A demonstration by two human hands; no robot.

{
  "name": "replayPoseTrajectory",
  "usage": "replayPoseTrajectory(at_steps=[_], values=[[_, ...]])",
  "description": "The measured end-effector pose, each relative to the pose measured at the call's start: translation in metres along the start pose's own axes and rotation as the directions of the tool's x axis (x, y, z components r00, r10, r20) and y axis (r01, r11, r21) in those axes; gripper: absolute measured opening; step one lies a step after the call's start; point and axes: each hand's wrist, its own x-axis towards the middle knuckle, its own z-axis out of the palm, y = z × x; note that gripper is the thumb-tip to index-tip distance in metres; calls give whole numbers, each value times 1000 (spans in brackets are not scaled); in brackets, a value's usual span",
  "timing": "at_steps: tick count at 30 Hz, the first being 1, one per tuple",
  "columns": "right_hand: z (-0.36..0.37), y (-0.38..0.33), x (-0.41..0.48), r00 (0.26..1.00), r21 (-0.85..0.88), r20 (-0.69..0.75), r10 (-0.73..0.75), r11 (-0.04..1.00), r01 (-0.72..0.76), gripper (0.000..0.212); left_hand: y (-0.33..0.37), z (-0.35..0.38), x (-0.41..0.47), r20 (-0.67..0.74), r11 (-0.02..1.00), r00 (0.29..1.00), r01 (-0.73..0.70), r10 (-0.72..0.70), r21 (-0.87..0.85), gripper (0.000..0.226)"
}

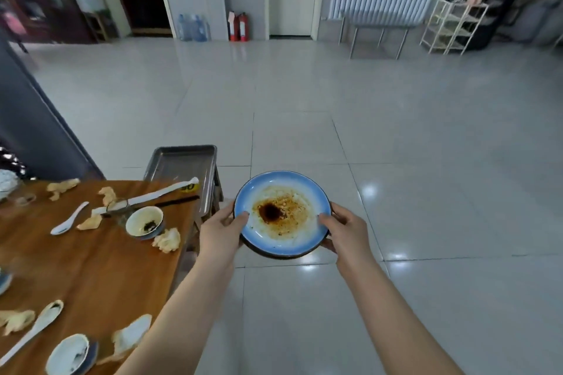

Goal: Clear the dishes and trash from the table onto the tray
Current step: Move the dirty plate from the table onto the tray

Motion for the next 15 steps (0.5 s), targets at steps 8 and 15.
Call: replayPoseTrajectory(at_steps=[8, 15], values=[[37, -34, 104, 998, 0, -53, -17, 1000, 17, 29, 47, 40, 103, 19, 1000, 1000, -13, 13, -9, 39], [59, -59, 208, 999, -55, 7, -33, 998, 33, 31, 74, 82, 192, -10, 998, 1000, 9, -10, -65, 40]])
